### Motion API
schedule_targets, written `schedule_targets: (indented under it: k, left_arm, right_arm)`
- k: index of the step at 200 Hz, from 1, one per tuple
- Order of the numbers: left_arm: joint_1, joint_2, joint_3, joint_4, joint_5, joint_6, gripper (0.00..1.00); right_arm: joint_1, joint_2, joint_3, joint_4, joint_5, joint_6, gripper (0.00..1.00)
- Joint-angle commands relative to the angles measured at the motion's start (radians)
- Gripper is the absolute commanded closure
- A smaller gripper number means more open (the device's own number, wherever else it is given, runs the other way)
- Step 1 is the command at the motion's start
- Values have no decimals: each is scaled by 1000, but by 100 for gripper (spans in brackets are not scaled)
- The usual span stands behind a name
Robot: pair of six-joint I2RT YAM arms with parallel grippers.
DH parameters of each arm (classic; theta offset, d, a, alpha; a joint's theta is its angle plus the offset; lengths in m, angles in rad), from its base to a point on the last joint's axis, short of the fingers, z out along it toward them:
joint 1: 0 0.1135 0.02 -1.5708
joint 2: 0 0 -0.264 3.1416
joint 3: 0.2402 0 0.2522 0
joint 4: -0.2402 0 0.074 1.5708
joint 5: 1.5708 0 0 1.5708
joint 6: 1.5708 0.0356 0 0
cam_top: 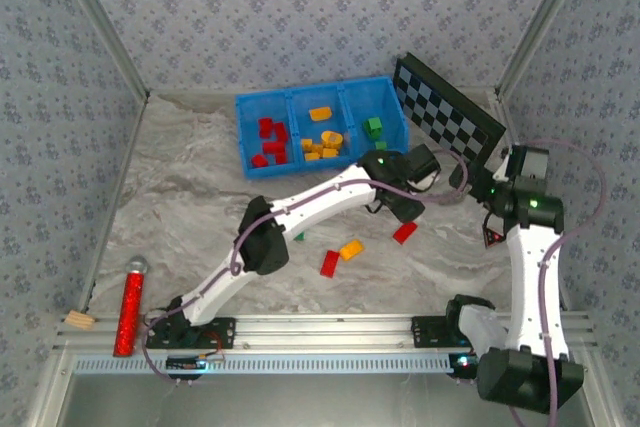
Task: Sort the legos into containers by color
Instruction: Pick up the lego from the middle-right of the table.
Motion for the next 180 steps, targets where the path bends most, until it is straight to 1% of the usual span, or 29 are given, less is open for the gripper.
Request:
schedule_targets:
  k: [1,23,46,76,160,180]
  left_arm:
    - [-21,21,41,-29,-14,-45,37]
    - [-23,34,15,3,0,-55,36]
    - [-23,58,5,2,15,-65,35]
    - [-23,93,-5,5,52,-84,34]
    - [-29,131,-49,31,56,-124,33]
    - [-29,142,-51,34,71,-130,33]
  right_arm:
    - [-8,-46,-53,-53,-41,58,0]
    - [-9,-67,-84,-68,-40,71,0]
    - [-8,-73,-81,-87,15,66,0]
    - [-12,-79,-78,-109,38,52,0]
    - [-20,-63,-88,-108,34,73,0]
    - [-22,-56,-89,-108,33,74,0]
